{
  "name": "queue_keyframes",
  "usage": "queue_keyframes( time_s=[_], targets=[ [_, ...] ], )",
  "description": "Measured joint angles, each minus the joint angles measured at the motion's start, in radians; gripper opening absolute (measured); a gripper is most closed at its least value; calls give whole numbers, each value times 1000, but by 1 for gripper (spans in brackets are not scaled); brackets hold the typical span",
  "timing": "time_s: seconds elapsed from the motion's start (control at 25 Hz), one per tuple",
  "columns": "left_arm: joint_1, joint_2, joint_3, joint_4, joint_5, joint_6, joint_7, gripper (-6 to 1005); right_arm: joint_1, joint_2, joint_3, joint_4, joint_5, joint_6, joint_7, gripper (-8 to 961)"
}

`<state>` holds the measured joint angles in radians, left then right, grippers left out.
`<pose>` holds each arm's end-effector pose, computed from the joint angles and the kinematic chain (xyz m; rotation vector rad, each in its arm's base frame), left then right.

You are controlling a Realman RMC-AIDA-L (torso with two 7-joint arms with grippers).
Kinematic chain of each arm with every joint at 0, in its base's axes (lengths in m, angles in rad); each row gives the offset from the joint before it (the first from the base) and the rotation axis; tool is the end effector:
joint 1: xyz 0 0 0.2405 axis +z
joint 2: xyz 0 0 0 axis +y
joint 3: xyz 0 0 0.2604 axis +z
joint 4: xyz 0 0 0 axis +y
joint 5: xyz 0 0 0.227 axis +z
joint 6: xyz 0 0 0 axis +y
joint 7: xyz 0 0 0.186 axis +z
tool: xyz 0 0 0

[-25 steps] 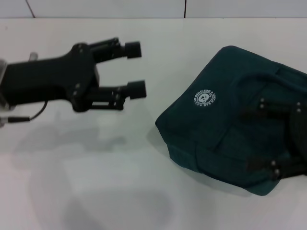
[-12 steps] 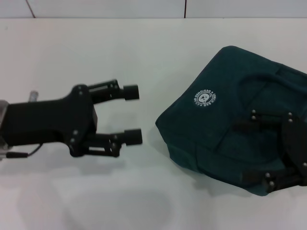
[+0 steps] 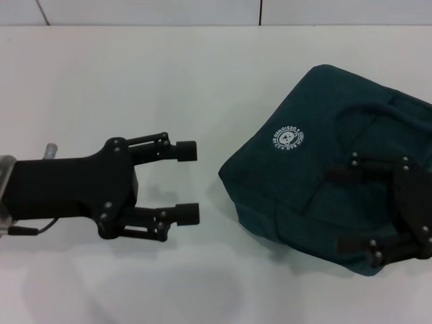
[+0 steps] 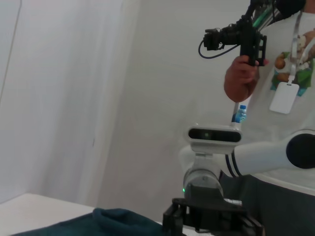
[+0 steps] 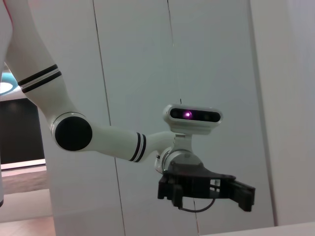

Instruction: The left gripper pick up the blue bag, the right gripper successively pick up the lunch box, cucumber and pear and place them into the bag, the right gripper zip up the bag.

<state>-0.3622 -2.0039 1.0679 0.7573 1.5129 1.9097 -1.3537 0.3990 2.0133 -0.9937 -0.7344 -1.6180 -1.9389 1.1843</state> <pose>-0.2122 0.2839 -0.0026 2.8580 0.3166 1.1727 0.2151 0.2854 -0.0056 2.9282 -0.0827 -1.1347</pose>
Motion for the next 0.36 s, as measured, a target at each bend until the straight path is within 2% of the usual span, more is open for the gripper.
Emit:
queue_keyframes(
  time_s=[0.36],
  targets=[
    [6, 5, -3, 0, 22, 19, 1, 880, 3, 1, 4, 9, 8, 17, -1, 872]
  ],
)
